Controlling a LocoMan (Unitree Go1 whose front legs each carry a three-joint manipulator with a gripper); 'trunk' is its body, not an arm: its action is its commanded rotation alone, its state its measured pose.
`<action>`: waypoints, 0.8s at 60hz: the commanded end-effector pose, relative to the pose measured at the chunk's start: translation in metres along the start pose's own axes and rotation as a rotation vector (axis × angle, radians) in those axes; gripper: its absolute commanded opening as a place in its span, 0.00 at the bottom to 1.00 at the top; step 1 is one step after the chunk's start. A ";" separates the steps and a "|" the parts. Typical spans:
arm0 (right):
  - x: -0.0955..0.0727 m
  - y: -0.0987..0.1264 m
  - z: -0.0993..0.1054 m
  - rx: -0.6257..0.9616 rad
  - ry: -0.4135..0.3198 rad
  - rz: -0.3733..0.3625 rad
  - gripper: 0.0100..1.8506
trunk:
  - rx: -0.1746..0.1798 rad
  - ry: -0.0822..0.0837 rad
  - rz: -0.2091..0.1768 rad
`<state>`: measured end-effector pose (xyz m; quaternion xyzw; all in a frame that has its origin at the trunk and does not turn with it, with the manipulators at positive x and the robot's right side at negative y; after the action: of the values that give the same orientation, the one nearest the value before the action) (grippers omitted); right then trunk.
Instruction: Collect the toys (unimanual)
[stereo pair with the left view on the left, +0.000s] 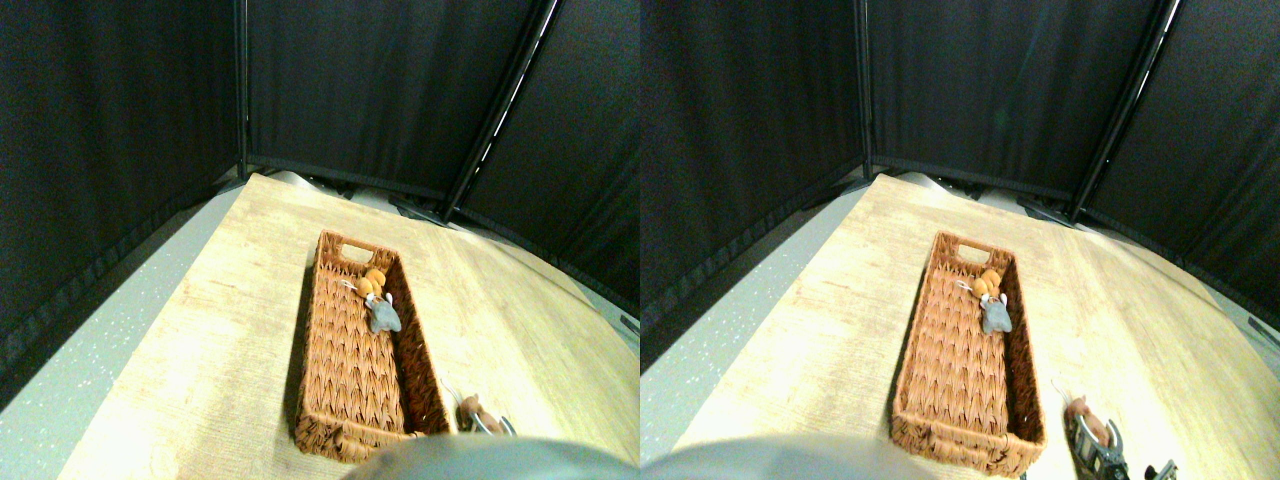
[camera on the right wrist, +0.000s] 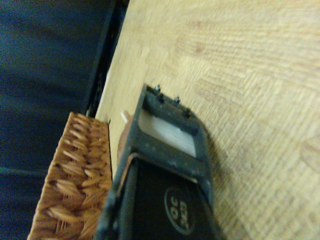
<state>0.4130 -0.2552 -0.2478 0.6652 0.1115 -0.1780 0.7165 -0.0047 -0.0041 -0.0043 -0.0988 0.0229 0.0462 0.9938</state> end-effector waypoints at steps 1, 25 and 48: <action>-0.002 0.005 0.001 -0.138 -0.129 0.031 0.03 | -0.013 0.023 0.005; -0.002 0.047 -0.006 -0.170 -0.174 0.151 0.03 | -0.014 0.003 -0.001; 0.016 0.116 -0.037 -0.338 -0.009 0.326 0.03 | -0.070 -0.022 0.030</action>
<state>0.4688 -0.2237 -0.1692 0.5573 0.0482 -0.0833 0.8247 0.0003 -0.0034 -0.0024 -0.1133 0.0172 0.0550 0.9919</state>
